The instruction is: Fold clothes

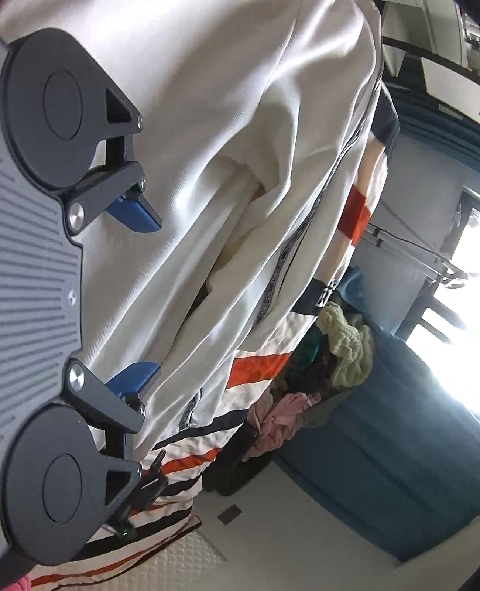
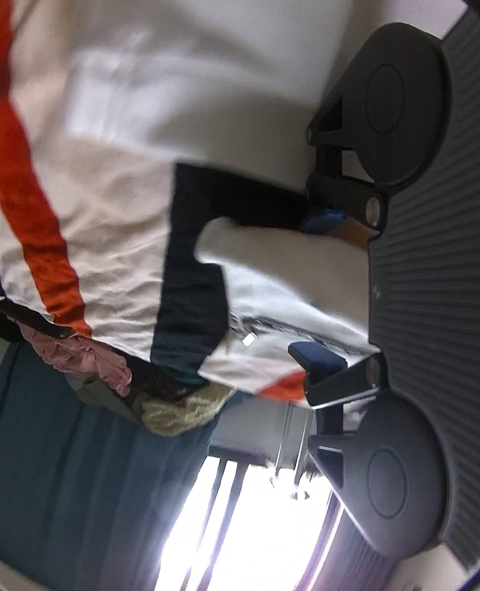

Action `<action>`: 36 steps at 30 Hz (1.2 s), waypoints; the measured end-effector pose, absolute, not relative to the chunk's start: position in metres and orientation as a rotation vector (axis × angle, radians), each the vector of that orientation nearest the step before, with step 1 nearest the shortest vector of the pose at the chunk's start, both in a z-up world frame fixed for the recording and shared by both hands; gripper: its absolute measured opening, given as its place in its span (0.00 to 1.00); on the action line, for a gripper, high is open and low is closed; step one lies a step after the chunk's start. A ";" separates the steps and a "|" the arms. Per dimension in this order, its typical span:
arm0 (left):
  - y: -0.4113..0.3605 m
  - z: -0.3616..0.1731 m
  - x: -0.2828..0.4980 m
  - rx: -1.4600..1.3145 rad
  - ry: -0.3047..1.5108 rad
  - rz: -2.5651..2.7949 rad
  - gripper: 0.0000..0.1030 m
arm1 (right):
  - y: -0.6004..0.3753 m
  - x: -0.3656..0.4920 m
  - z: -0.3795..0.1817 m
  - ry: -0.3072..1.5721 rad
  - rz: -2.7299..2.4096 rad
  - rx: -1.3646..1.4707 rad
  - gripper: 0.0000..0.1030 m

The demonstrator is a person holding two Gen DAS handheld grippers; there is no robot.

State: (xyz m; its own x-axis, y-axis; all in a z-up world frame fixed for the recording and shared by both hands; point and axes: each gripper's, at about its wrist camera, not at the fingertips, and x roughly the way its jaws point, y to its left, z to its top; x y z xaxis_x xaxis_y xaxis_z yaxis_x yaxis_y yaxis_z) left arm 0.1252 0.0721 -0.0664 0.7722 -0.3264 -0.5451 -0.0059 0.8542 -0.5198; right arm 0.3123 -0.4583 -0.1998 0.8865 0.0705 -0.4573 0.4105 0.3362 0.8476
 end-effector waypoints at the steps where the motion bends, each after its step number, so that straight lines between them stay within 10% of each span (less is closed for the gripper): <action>1: 0.071 -0.070 0.129 -0.543 0.680 -0.186 0.77 | -0.459 0.320 -0.200 0.459 -0.252 1.194 0.56; 3: 0.068 -0.077 0.137 -0.576 0.694 -0.192 0.76 | -0.460 0.339 -0.197 0.486 -0.272 1.140 0.05; 16: 0.068 -0.079 0.149 -0.633 0.681 -0.209 0.76 | -0.456 0.388 -0.023 0.124 -0.159 0.707 0.06; 28: 0.064 -0.071 0.140 -0.556 0.662 -0.191 0.77 | -0.491 0.332 -0.190 0.401 -0.371 0.719 0.06; 36: 0.054 -0.070 0.152 -0.419 0.693 -0.160 0.84 | -0.480 0.326 -0.164 0.451 -0.373 0.654 0.15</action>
